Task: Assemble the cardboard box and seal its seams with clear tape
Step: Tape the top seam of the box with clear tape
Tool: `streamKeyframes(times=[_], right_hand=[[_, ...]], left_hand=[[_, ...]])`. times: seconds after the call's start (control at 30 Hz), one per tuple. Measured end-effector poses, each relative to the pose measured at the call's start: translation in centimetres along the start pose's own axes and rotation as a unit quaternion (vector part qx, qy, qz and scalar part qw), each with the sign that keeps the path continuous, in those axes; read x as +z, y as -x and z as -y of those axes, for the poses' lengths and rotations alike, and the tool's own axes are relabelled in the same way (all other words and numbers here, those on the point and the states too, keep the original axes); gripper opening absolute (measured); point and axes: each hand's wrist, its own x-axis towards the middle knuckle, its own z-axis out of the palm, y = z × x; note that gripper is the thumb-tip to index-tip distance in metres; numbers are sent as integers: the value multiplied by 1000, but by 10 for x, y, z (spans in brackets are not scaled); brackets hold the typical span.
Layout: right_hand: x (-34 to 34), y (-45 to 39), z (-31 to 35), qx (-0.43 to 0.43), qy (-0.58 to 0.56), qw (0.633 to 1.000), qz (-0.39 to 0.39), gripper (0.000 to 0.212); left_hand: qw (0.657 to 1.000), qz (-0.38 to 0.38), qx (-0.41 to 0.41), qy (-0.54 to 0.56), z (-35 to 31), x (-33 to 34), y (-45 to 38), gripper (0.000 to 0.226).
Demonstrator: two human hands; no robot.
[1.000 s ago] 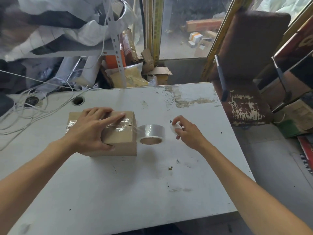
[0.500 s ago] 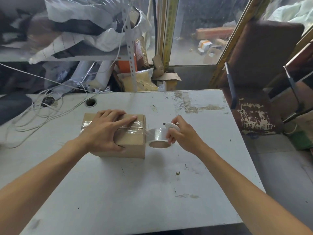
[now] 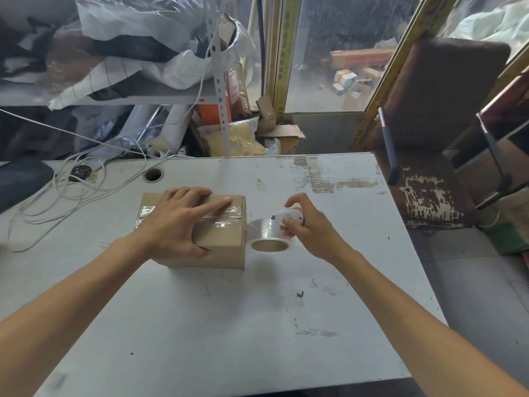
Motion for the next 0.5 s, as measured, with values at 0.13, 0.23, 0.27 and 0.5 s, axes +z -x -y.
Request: streamKeyframes(times=[0.13, 0.23, 0.27, 0.5], right_hand=[[4, 1, 4, 7, -31, 999, -12, 15], [8, 0, 5, 22, -86, 996, -12, 15], [10, -1, 5, 31, -105, 994, -11, 14], [25, -8, 4, 80, -127, 987, -55, 12]], left_hand=[[1000, 0, 0, 4, 0, 0, 0, 109], [1000, 0, 0, 6, 1, 0, 0, 109], [1000, 0, 0, 6, 1, 0, 0, 109], [1000, 2, 2, 2, 1, 1, 0, 109]])
